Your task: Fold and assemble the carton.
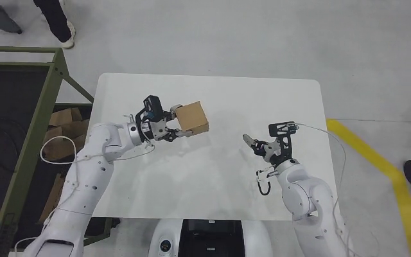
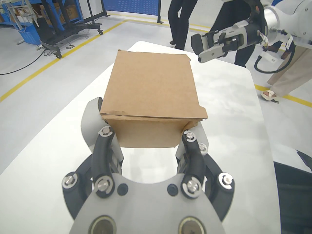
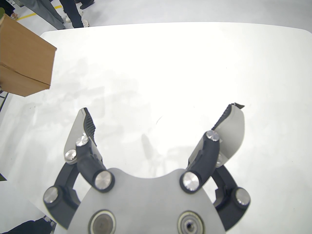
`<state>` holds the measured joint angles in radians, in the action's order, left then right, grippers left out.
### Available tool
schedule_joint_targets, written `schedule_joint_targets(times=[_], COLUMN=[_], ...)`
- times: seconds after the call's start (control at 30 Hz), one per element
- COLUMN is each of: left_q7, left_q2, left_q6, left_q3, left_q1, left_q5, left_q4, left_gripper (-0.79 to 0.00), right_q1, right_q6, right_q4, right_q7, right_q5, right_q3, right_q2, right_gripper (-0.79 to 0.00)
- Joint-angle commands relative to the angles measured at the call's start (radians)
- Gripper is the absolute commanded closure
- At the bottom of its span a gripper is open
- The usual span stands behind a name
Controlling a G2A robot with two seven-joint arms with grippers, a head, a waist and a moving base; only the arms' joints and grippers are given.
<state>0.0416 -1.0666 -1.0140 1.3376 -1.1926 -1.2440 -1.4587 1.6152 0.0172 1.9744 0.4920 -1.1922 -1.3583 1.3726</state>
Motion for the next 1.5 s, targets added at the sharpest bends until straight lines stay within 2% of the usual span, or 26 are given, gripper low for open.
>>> schedule_joint_targets(times=[0.0, 0.23, 0.4, 0.67, 1.03, 1.23, 1.3, 1.47], left_q7=[0.07, 0.308, 0.428, 0.526, 0.551, 0.554, 0.554, 0.557], left_q2=[0.005, 0.034, 0.049, 0.058, 0.041, 0.036, 0.035, 0.035], left_q6=[0.002, 0.002, 0.002, 0.002, 0.041, 0.053, 0.055, 0.059], left_q3=[-0.035, -0.146, -0.223, -0.311, -0.388, -0.409, -0.413, -0.42], left_q1=[0.015, 0.07, 0.112, 0.162, 0.195, 0.206, 0.209, 0.211], left_q5=[-0.049, -0.23, -0.338, -0.429, -0.464, -0.462, -0.461, -0.459], left_q4=[0.037, 0.169, 0.245, 0.319, 0.383, 0.401, 0.405, 0.406], left_gripper=[0.0, 0.0, 0.0, 0.0, 0.0, -0.296, -0.345, -0.372], right_q1=[0.0, 0.0, 0.0, 0.0, 0.0, 0.0, 0.0, 0.0], right_q6=[0.0, 0.0, 0.0, 0.0, 0.0, 0.0, 0.0, 0.0], right_q4=[0.0, 0.0, 0.0, 0.0, 0.0, 0.0, 0.0, 0.0], right_q7=[0.0, 0.0, 0.0, 0.0, 0.0, 0.0, 0.0, 0.0], right_q5=[0.0, 0.0, 0.0, 0.0, 0.0, 0.0, 0.0, 0.0], right_q3=[0.0, 0.0, 0.0, 0.0, 0.0, 0.0, 0.0, 0.0], right_q2=[0.0, 0.0, 0.0, 0.0, 0.0, 0.0, 0.0, 0.0], right_gripper=[-0.785, -0.785, -0.785, -0.785, -0.785, -0.785, -0.785, -0.785])
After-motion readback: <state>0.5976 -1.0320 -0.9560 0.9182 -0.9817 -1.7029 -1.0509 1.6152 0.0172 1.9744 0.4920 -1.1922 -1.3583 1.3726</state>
